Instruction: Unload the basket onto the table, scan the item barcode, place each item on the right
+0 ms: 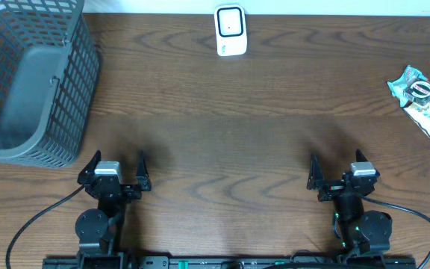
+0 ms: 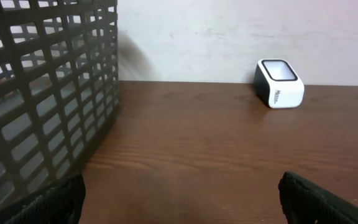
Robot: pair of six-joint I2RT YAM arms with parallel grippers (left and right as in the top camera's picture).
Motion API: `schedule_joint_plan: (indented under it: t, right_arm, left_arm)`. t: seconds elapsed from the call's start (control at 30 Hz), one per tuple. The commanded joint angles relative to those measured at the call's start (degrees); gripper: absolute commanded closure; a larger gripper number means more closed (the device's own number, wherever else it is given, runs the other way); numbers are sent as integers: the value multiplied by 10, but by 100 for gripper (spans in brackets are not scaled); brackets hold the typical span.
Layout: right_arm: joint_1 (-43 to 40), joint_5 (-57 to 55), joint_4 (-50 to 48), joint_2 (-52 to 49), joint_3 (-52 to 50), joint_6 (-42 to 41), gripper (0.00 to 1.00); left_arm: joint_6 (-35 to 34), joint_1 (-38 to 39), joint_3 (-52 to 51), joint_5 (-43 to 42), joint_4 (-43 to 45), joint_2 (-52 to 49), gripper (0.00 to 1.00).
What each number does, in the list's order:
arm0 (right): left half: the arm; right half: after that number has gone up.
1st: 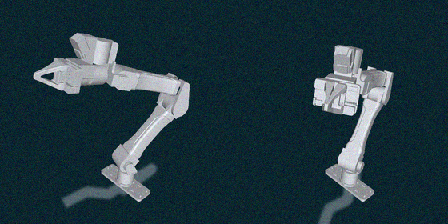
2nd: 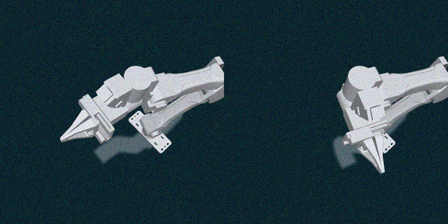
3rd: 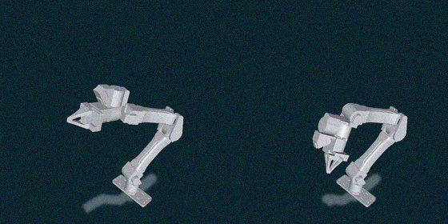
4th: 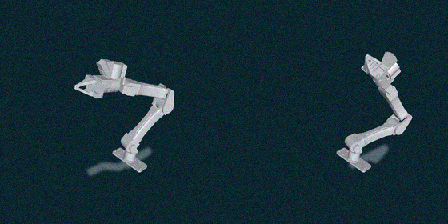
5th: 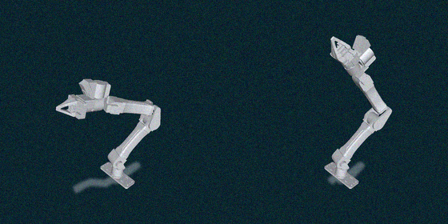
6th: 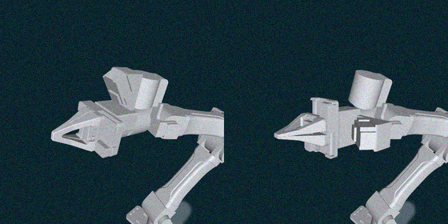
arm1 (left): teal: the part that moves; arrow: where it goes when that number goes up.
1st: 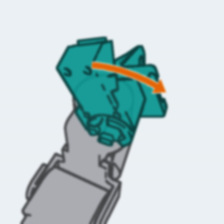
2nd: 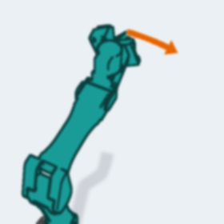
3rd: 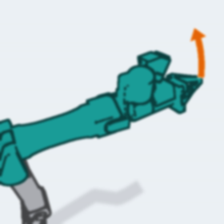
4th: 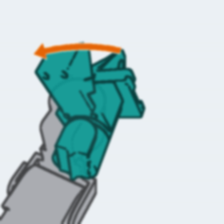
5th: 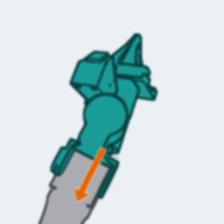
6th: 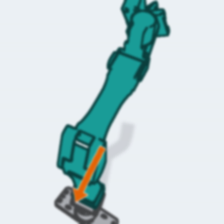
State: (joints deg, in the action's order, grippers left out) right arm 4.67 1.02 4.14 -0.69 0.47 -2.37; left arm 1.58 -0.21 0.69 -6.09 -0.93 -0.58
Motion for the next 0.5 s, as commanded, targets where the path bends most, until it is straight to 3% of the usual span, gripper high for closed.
schedule_joint_plan:
  t: [0.0,0.47]
  right_arm:
    - [-3,-5,2,3,-2,-6,1]
    - [-3,-5,2,2,-2,-6,1]
  left_arm:
    - [6,3,-5,-5,-28,5,2]
    - [-16,3,-5,-4,-28,5,2]
